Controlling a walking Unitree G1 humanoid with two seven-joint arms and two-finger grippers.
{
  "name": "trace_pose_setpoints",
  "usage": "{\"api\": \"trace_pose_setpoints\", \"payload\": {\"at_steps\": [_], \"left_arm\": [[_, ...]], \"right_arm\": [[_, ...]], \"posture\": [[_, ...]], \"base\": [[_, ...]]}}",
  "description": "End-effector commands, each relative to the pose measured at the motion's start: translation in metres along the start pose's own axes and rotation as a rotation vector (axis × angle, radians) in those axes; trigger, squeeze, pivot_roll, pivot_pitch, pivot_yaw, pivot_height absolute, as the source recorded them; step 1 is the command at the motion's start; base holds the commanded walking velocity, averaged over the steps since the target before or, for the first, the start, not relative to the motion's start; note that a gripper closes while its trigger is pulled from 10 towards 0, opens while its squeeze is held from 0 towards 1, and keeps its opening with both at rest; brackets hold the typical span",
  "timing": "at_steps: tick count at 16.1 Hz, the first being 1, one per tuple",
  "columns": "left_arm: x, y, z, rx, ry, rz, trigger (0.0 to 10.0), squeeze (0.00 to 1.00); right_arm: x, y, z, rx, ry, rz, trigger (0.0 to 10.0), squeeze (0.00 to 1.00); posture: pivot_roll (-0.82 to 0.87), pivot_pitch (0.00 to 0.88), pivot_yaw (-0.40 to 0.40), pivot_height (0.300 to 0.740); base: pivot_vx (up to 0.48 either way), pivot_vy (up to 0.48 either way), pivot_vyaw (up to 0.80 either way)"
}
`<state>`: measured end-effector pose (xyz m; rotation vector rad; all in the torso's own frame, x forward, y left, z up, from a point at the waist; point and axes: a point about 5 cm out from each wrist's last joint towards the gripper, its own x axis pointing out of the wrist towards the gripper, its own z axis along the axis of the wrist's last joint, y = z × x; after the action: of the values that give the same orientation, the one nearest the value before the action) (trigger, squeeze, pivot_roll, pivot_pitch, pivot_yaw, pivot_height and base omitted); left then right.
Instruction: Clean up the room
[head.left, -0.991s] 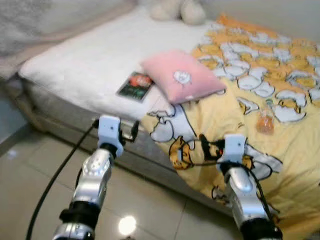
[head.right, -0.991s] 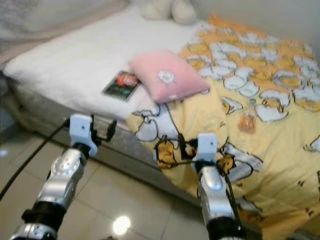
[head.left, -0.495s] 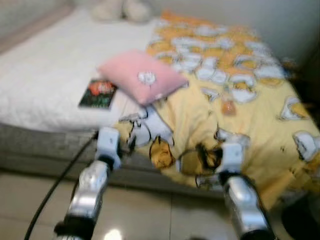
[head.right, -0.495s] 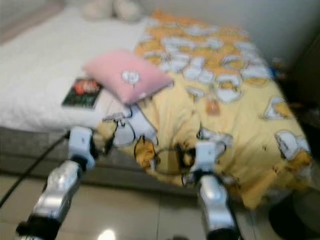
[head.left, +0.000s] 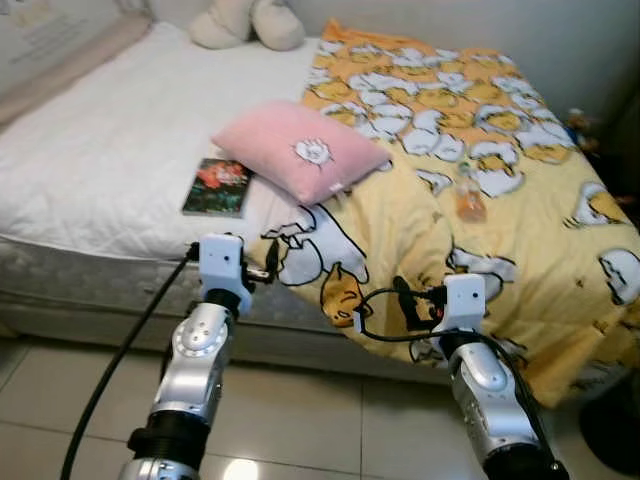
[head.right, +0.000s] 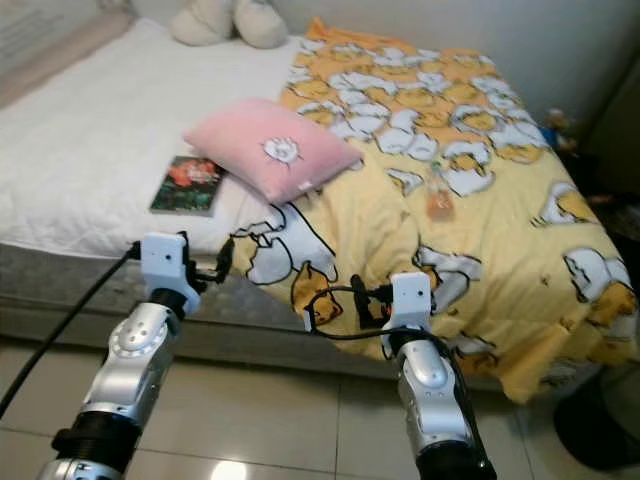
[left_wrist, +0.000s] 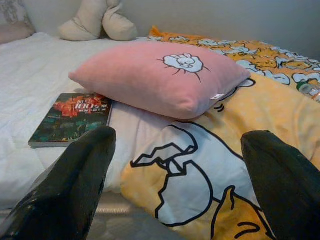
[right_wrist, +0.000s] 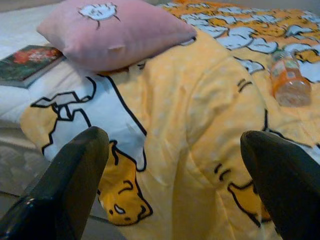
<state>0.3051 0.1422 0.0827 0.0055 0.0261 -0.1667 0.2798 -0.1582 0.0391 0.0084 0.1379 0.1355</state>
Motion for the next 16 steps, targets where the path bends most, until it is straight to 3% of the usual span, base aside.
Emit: {"api": "trace_pose_setpoints", "payload": {"at_steps": [1, 7, 12, 16], "left_arm": [[0.004, -0.007, 0.006, 0.006, -0.023, -0.018, 10.0, 0.00], [0.005, -0.004, 0.010, -0.012, -0.034, 0.028, 10.0, 0.00], [-0.006, -0.005, 0.000, -0.007, 0.003, 0.012, 10.0, 0.00], [0.003, -0.007, 0.007, 0.006, -0.017, -0.003, 10.0, 0.00]], "right_arm": [[0.002, -0.004, 0.003, -0.009, -0.003, -0.008, 10.0, 0.00], [0.004, -0.002, 0.006, -0.012, -0.019, -0.002, 10.0, 0.00], [-0.001, -0.007, 0.005, -0.011, -0.020, -0.014, 10.0, 0.00], [0.003, -0.008, 0.011, -0.020, -0.035, -0.012, 10.0, 0.00]], "posture": [[-0.01, 0.000, -0.006, 0.740], [-0.01, 0.000, -0.004, 0.740], [0.00, 0.000, -0.013, 0.740], [-0.01, 0.000, -0.013, 0.740]], "base": [[0.480, 0.000, 0.00], [0.479, 0.000, 0.00], [0.466, 0.000, 0.00], [0.465, 0.000, 0.00]]}}
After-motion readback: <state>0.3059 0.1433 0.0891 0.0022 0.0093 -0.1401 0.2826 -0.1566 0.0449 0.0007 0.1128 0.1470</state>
